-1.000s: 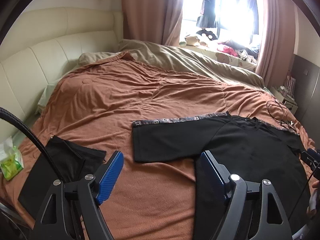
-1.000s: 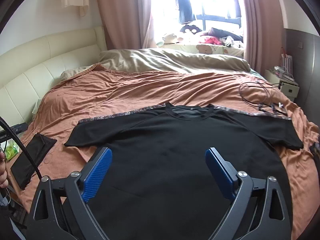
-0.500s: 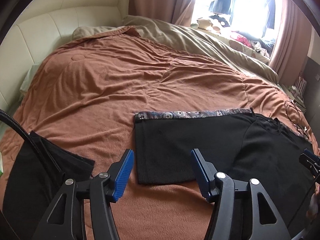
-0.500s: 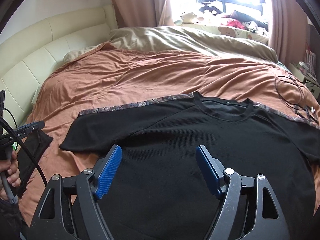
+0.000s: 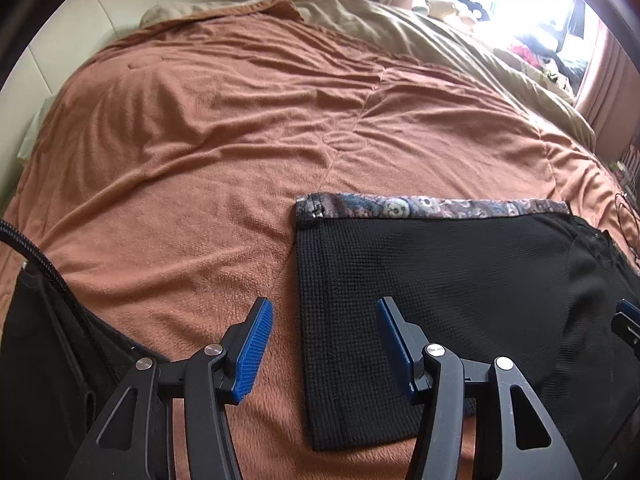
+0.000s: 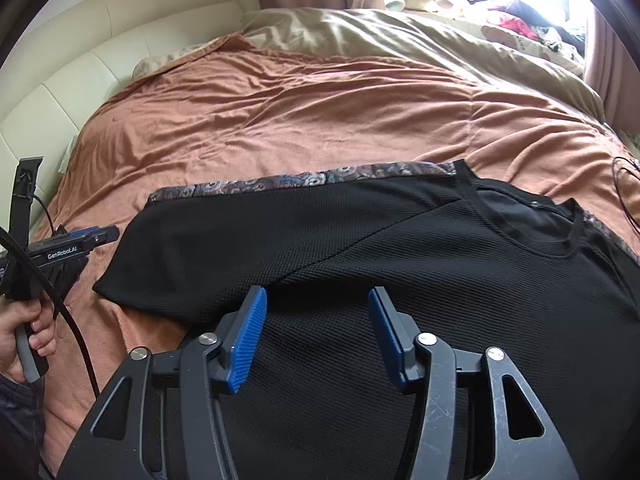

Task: Fold small clothes
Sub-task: 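Lower both grippers toward the sleeve side of the black shirt, then grasp the trimmed sleeve edge with the left gripper while the right gripper pins the shirt body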

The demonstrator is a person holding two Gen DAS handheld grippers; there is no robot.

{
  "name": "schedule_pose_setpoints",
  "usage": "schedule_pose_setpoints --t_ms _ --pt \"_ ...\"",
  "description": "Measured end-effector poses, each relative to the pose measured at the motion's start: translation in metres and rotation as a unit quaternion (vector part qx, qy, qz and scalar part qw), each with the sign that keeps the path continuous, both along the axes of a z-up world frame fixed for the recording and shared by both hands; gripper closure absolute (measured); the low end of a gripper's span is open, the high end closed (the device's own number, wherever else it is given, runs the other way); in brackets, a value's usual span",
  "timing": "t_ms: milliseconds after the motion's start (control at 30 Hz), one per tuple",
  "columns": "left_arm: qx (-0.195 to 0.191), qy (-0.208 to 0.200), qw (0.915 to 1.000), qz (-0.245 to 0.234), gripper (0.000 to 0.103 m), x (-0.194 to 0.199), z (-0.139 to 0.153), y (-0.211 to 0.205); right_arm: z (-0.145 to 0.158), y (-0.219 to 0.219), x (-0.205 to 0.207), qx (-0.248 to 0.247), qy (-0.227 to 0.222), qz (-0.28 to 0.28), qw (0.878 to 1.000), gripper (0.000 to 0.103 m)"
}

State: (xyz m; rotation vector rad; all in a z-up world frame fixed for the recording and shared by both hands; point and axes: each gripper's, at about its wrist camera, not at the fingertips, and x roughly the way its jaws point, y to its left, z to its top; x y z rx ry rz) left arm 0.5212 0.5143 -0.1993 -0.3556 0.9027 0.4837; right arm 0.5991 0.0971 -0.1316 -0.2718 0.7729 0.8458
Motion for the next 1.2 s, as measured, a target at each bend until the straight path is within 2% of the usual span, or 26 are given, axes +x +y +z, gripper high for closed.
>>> schedule_pose_setpoints --t_ms 200,300,333,367,467,700,800,867,967,1067,1100,1133,1200 --pt "0.018 0.045 0.9988 0.006 0.047 0.022 -0.025 0.007 -0.014 0.019 0.014 0.003 0.029 0.010 1.000 0.070" --pt "0.017 0.044 0.9989 0.006 0.051 0.029 -0.031 0.011 -0.021 0.028 0.019 0.005 0.043 0.003 0.999 0.081" --pt "0.015 0.041 0.9990 0.006 0.060 0.030 -0.030 0.012 -0.024 0.031 0.021 0.009 0.051 0.004 0.999 0.086" --pt "0.010 0.039 0.9992 0.003 0.076 0.031 -0.029 0.011 -0.026 0.033 0.022 0.013 0.059 0.005 0.998 0.088" --pt "0.018 0.038 0.9991 -0.005 0.096 0.037 -0.021 0.008 -0.033 0.042 0.026 0.019 0.081 0.007 0.997 0.094" --pt "0.033 -0.014 0.9992 -0.019 0.098 0.039 0.026 -0.005 -0.049 0.059 0.029 0.043 0.133 0.024 0.990 0.100" --pt "0.034 -0.033 0.9984 -0.029 0.098 0.041 0.047 -0.013 -0.062 0.064 0.036 0.049 0.162 0.020 0.985 0.100" --pt "0.039 -0.043 0.9976 -0.038 0.098 0.044 0.062 -0.022 -0.065 0.066 0.039 0.051 0.166 0.023 0.985 0.100" --pt "0.056 -0.059 0.9953 -0.053 0.098 0.048 0.082 -0.036 -0.055 0.053 0.044 0.078 0.192 0.028 0.978 0.099" --pt "0.076 -0.069 0.9926 -0.065 0.098 0.051 0.101 -0.053 -0.042 0.033 0.045 0.085 0.179 0.021 0.980 0.096" --pt "0.079 -0.071 0.9920 -0.069 0.098 0.053 0.106 -0.059 -0.038 0.026 0.045 0.089 0.175 0.021 0.980 0.089" --pt "0.080 -0.075 0.9913 -0.073 0.098 0.055 0.112 -0.065 -0.034 0.019 0.045 0.092 0.173 0.017 0.980 0.078" --pt "0.084 -0.081 0.9898 -0.082 0.098 0.059 0.121 -0.078 -0.027 0.003 0.046 0.100 0.162 0.009 0.982 0.065"
